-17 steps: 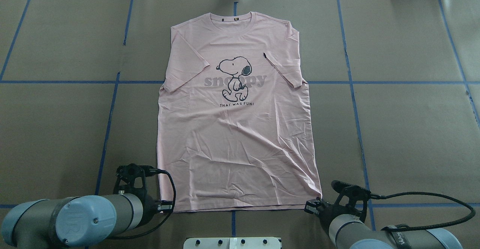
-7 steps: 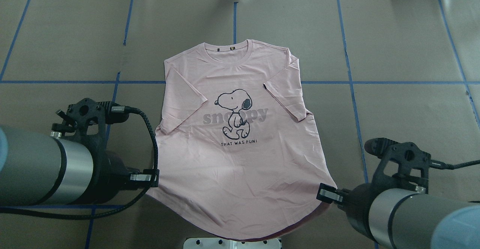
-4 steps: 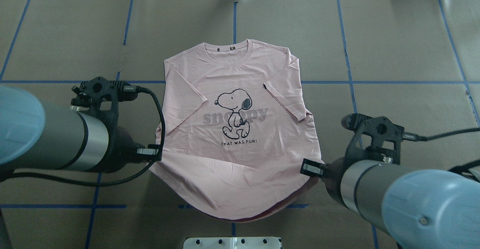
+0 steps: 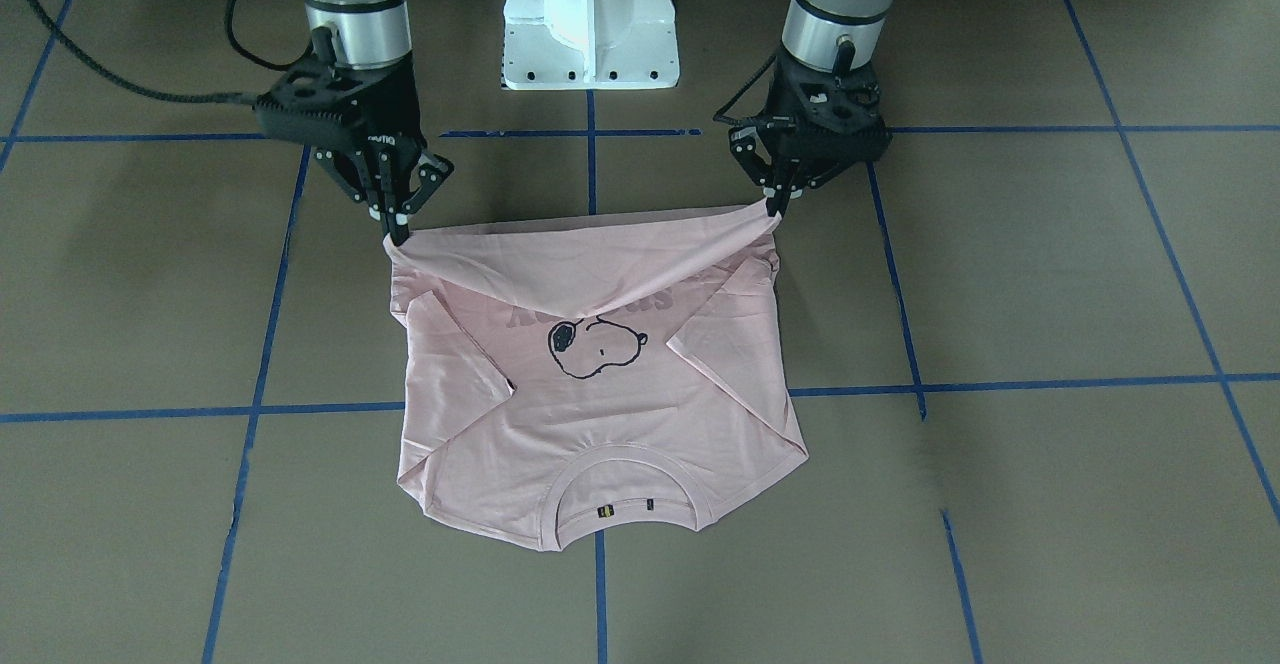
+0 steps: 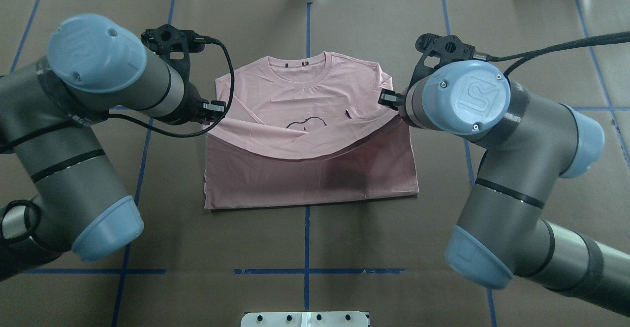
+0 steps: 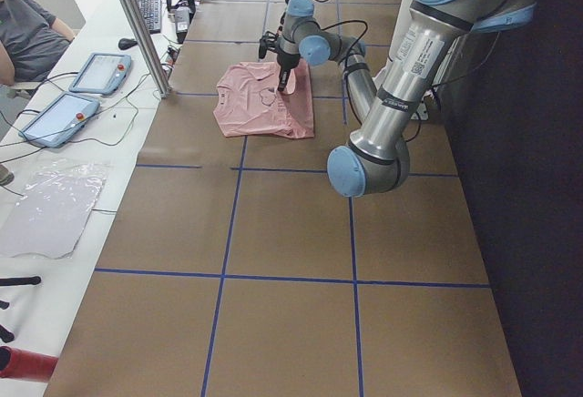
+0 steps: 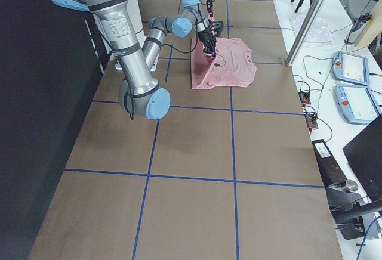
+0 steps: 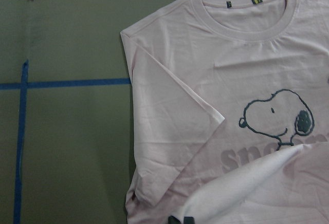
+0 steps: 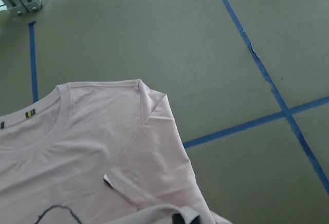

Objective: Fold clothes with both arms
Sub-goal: 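Lift the hem with both grippers and fold it toward the collar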

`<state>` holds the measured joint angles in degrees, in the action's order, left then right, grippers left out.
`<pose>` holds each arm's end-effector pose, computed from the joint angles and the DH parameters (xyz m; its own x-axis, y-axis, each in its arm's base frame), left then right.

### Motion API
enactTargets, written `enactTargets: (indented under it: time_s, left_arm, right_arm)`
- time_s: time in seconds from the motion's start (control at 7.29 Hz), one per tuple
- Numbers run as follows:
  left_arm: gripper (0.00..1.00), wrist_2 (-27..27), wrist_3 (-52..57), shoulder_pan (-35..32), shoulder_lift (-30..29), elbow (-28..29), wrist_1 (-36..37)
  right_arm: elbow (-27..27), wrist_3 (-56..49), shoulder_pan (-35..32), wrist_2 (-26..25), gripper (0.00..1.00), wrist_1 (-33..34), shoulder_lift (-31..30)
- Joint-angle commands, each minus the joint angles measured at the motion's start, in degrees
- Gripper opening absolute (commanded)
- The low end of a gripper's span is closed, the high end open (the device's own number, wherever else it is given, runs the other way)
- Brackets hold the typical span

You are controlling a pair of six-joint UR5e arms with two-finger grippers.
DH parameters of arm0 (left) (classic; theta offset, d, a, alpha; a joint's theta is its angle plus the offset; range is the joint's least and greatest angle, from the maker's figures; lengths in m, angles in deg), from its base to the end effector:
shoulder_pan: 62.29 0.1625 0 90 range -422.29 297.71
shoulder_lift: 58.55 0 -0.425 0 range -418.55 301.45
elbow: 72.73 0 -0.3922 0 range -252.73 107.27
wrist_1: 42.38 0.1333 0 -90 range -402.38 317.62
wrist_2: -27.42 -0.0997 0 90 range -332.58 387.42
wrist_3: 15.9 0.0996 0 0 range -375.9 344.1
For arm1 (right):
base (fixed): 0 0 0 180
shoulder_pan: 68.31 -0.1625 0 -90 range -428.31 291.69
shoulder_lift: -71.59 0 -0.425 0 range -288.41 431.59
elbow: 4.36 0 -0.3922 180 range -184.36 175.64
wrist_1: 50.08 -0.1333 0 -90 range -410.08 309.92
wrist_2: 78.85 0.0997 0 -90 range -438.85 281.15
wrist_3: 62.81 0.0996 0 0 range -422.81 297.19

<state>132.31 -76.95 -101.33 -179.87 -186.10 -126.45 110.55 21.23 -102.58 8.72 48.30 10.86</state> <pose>0.3871 -0.4526 0.1940 0.6700 0.0589 -0.7400 0.1535 0.9643 0.2158 -0.4004 -0.4392 0.2131 0.6340 0.3065 0.7100 -0.5247 0.8449 0.1038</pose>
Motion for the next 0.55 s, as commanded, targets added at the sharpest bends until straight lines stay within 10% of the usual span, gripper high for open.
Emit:
enactTargets:
  time_s: [0.0,0.41]
  left_arm:
    - [0.0,-0.03,3.11,-3.31,-1.9,9.27,-6.87]
    - [0.0,-0.03,6.72,-7.88,-5.76,27.16,-19.76]
  right_arm:
    - [-9.31,-1.33,-3.24,0.31,0.0,-4.41,3.32]
    - [-34.55,-6.76,-8.16,3.12,0.0,-19.38,12.19]
